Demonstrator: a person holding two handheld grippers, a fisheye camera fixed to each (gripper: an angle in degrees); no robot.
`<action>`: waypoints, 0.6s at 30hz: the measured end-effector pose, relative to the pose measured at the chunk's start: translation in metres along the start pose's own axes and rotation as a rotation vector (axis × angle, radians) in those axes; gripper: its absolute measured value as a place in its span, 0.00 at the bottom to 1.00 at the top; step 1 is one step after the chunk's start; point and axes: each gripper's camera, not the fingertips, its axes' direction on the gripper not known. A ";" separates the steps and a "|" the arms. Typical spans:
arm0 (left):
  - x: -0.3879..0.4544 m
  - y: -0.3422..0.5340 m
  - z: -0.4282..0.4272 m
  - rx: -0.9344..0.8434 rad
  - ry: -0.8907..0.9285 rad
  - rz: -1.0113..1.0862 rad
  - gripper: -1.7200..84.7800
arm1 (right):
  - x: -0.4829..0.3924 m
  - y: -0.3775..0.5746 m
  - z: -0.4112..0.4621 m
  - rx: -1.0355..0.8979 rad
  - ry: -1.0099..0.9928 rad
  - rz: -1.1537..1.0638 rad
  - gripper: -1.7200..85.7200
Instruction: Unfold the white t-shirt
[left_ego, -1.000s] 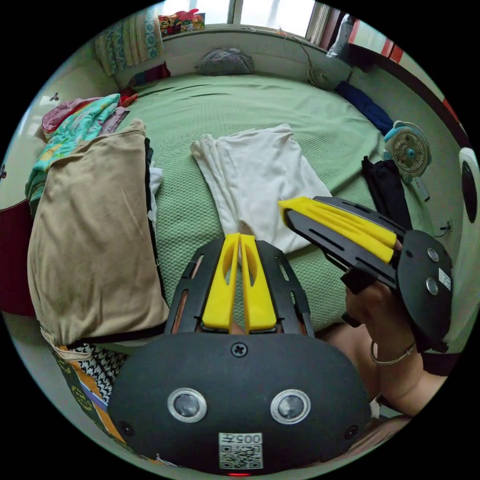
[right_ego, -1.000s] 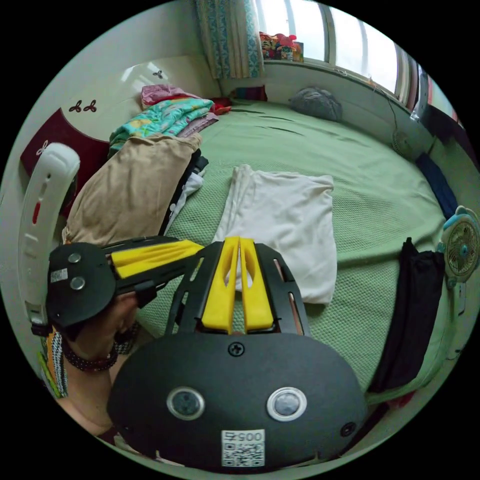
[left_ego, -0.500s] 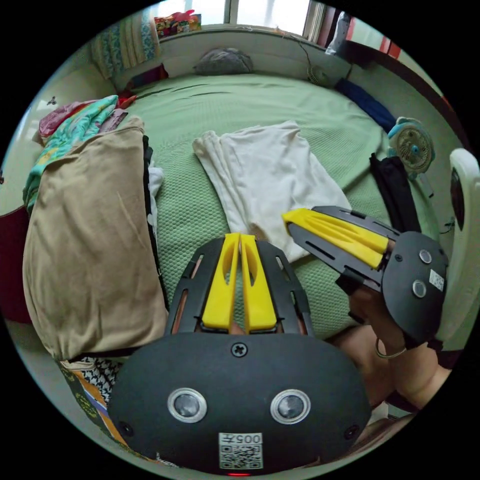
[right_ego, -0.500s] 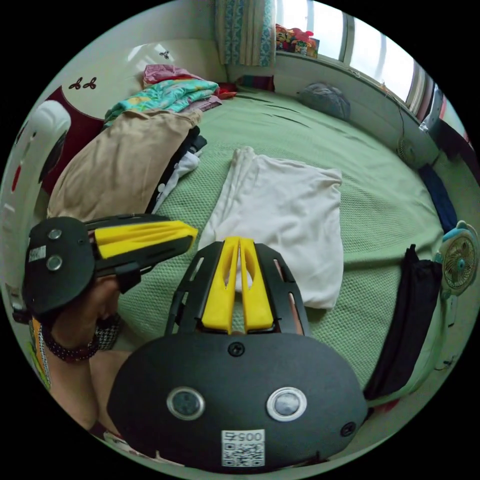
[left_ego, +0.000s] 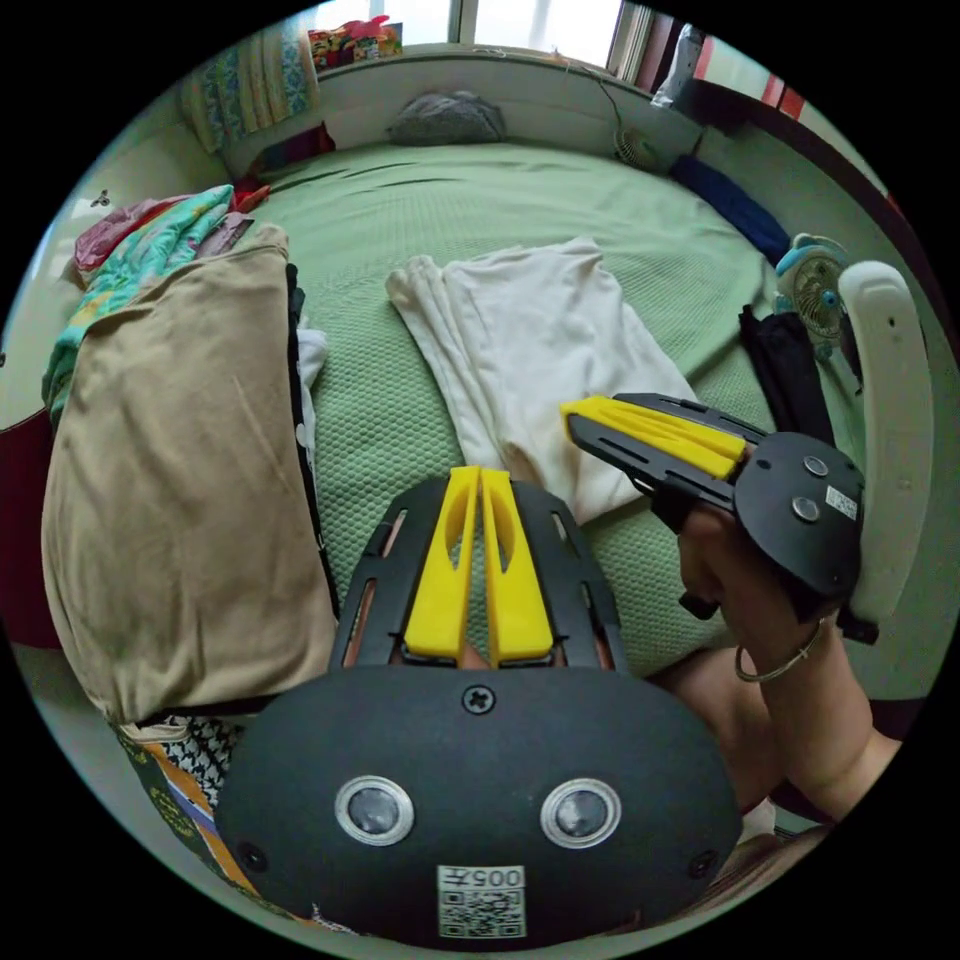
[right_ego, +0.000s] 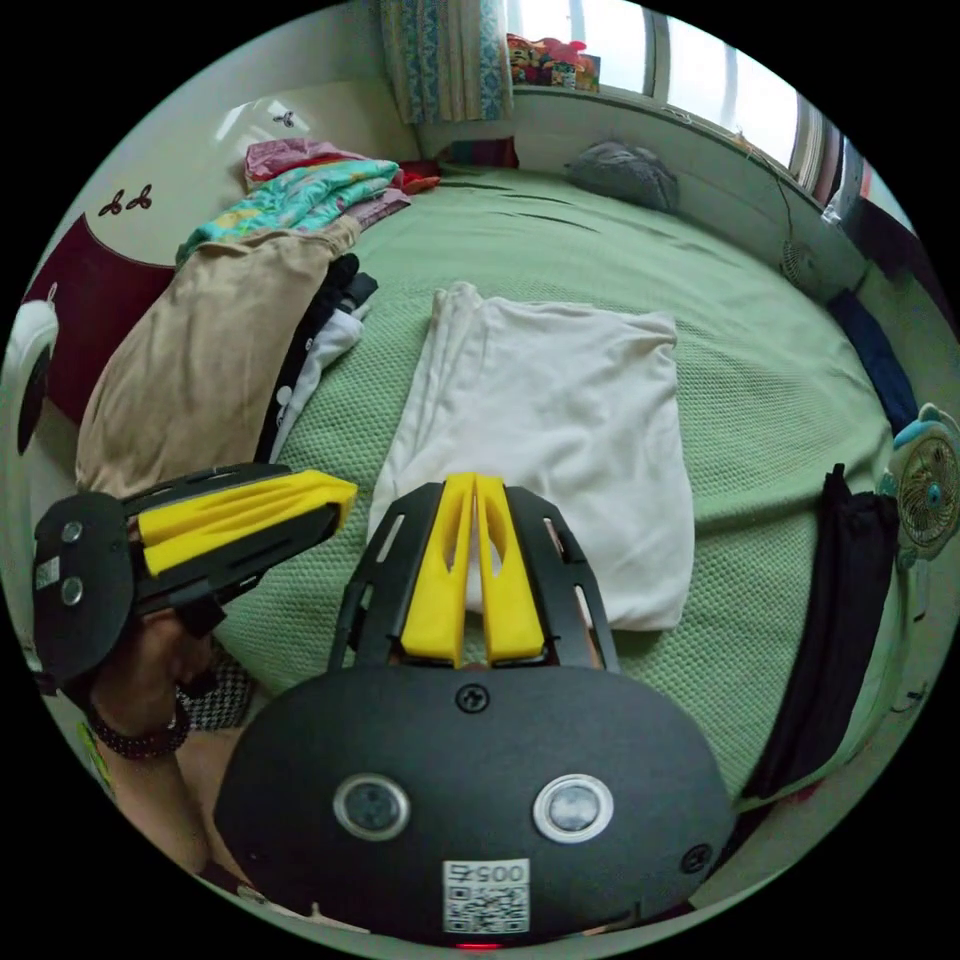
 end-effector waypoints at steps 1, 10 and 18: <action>0.000 0.002 -0.002 0.012 0.006 -0.005 0.01 | 0.000 0.000 -0.003 0.009 -0.010 0.003 0.01; -0.005 0.011 -0.004 0.021 0.000 -0.011 0.01 | -0.007 0.009 -0.019 0.079 -0.026 -0.019 0.01; -0.012 0.016 -0.006 0.031 0.011 -0.035 0.01 | -0.012 0.009 -0.012 0.053 -0.005 -0.059 0.01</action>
